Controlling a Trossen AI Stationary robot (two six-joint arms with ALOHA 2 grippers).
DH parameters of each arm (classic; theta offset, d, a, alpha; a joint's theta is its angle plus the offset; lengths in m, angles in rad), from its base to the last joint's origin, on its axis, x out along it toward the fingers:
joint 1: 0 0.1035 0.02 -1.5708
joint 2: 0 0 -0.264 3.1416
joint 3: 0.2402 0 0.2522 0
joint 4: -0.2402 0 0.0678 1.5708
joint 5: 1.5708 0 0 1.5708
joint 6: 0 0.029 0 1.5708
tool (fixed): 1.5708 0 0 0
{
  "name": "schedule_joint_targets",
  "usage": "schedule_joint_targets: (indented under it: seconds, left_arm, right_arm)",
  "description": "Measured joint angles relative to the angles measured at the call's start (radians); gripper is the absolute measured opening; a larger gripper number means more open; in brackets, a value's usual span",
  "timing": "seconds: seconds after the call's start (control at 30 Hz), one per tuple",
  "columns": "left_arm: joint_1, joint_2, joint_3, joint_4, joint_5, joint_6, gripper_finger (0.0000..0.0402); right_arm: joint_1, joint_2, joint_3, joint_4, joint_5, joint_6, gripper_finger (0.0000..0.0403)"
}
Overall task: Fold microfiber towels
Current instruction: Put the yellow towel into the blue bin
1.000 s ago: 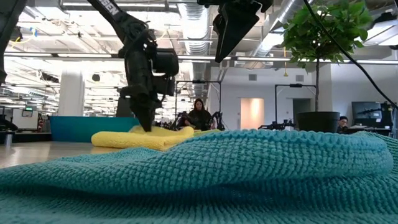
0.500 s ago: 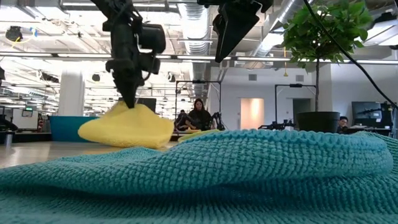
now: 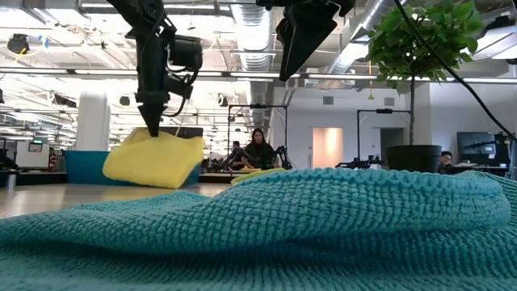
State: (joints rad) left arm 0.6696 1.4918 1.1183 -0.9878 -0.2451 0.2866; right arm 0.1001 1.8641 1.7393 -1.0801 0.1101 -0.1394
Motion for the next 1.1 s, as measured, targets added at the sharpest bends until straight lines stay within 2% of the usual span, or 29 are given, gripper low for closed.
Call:
schedule_joint_targets:
  seconds: [0.1,0.5,0.57,0.67,0.9,1.1]
  left_arm:
    - [0.053,0.0,0.0,0.001,-0.05,-0.007,0.0]
    - [0.234,0.0,-0.008,0.134,-0.09,0.084,0.0]
    - [0.253,0.0,-0.008,0.132,-0.071,0.087,0.0]
    - [0.27,0.0,-0.009,0.132,-0.006,0.1,0.0]
    - [0.271,0.0,-0.009,0.134,0.002,0.09,0.0002]
    - [0.271,0.0,-0.009,0.134,-0.01,0.1,0.0052]
  right_arm:
    - [0.0,0.0,0.0,0.0,0.0,0.0,0.024]
    - [0.0,0.0,0.0,0.0,0.0,0.0,0.024]
    - [0.0,0.0,0.0,0.0,0.0,0.0,0.024]
    - [0.0,0.0,0.0,0.0,0.0,0.0,0.024]
    - [0.0,0.0,0.0,0.003,0.0,0.0,0.024]
    - [0.0,0.0,0.0,0.003,0.0,0.0,0.024]
